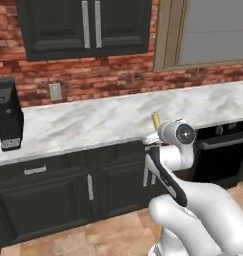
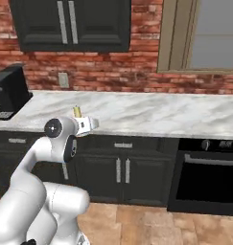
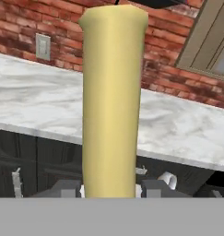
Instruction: Pick the candle and candle from the dining table and place them in the open cabinet. Close the cabinet after placing the objects.
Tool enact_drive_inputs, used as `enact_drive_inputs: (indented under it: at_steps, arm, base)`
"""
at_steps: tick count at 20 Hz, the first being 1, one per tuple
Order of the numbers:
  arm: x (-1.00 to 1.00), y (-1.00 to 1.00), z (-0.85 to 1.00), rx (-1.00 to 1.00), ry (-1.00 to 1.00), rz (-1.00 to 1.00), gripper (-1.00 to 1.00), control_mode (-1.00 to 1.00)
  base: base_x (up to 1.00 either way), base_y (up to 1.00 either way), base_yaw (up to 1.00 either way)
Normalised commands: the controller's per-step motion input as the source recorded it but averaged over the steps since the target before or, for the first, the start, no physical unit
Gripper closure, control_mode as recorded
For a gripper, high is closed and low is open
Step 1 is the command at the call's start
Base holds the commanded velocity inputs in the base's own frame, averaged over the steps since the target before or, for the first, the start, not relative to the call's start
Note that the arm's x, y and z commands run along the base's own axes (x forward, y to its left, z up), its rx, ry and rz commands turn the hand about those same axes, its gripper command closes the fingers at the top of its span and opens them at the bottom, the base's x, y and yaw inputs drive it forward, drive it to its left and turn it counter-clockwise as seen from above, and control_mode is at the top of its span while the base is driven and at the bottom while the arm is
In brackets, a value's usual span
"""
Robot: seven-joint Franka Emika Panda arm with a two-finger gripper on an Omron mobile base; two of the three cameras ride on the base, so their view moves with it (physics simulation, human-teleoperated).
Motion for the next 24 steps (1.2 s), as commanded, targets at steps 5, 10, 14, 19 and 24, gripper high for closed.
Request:
enact_drive_inputs:
  at_steps: [5,10,14,19,24]
  arm:
    - [0.00,0.00,0.00,0.00,0.00,0.00,1.00,1.00]
    - [0.00,0.00,0.00,0.00,0.00,0.00,1.00,1.00]
    - [0.00,0.00,0.00,0.00,0.00,0.00,1.00,1.00]
    - [0.00,0.00,0.00,0.00,0.00,0.00,1.00,1.00]
    - [0.00,0.00,0.00,0.00,0.00,0.00,1.00,1.00]
  base:
    - [0.01,-0.48,-0.65]
    - [0.10,-0.50,-0.65]
    - [0.37,-0.50,-0.63]
    - [0.76,-0.45,-0.57]
    - [0.98,-0.46,-0.51]
